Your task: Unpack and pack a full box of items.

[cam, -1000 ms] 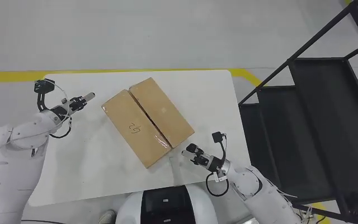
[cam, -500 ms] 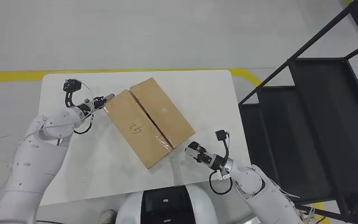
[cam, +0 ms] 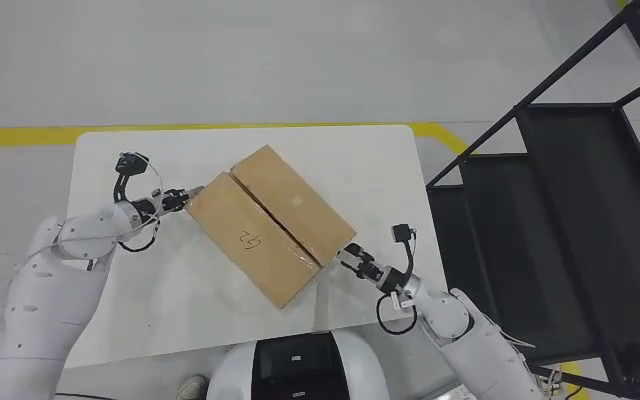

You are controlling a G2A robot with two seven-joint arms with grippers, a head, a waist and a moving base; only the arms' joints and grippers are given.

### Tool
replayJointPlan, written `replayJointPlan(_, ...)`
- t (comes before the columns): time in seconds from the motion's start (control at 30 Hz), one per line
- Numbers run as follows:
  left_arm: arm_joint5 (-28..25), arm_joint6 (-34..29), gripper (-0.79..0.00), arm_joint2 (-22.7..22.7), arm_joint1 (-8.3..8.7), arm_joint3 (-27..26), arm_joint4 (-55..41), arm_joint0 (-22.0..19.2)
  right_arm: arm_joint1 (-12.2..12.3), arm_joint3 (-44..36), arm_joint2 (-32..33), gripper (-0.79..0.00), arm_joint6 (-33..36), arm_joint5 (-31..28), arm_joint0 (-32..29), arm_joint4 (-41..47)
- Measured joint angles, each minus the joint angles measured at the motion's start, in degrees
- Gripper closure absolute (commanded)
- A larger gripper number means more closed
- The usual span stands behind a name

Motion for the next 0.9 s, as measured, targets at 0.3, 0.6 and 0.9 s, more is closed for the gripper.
replayJointPlan(0.3,-0.25,-1.61,-0.785,-3.04,1.12,-4.54,3.13,5.51,-0.9,1.91,-1.26,-0.785,-6.43,-0.63,2.97,-2.65)
replayJointPlan(0.6,-2.47,-6.88,-0.785,-6.51,2.42,-10.76,4.13,11.68,-2.43,4.51,-4.41,-0.785,-10.52,0.86,9.26,-2.7)
replayJointPlan(0.9,-2.18,-14.53,-0.785,-9.46,3.8,-16.66,8.89,16.74,-4.03,8.13,-7.66,-0.785,-11.01,2.97,17.07,-3.28)
